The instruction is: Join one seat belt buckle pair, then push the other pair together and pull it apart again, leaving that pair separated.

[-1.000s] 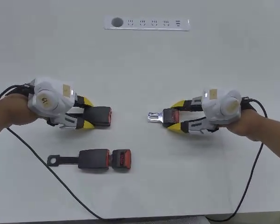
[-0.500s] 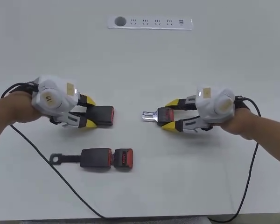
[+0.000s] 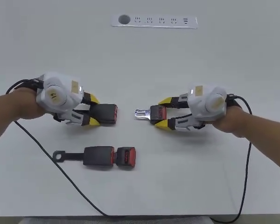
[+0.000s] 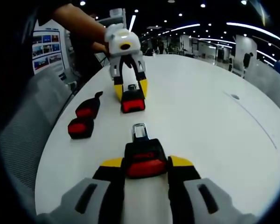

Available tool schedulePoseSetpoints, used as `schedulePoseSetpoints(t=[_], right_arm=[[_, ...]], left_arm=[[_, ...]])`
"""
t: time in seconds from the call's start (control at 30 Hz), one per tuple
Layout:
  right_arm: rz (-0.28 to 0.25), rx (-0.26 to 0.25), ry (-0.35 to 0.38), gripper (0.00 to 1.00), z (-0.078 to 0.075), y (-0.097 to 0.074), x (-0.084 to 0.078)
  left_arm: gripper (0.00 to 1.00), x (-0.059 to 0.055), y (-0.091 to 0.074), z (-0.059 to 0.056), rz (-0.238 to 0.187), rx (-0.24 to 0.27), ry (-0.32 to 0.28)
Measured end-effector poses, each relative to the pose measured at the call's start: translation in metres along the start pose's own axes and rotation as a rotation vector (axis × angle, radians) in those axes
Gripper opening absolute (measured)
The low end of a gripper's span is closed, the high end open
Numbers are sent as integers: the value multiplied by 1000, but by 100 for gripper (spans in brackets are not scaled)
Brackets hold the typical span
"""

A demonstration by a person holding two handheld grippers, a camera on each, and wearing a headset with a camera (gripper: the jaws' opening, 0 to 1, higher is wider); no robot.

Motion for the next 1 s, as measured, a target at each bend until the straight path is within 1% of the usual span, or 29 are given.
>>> schedulePoseSetpoints(t=[0.23,0.57,0.83,1.0], right_arm=[[-12,7,1,36,1,12,2],[-31,19,3,36,8,29,12],[-38,24,6,36,6,41,16],[-39,27,6,36,5,42,15]], left_arm=[[34,0,0,-1,5,0,-1],[34,0,1,-1,12,-5,4],[34,0,1,-1,12,-3,0],[34,0,1,-1,11,-3,0]])
Point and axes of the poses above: the centre of the closed fingertips' face, and the gripper's own axes: y roughly forward along the fingers, z roughly to its left, x roughly out of its top, the point moved 1 cm from there along -y, roughly backward along the fingers, and after that the axes turned 12 degrees about -z, right-handed, at the moved point
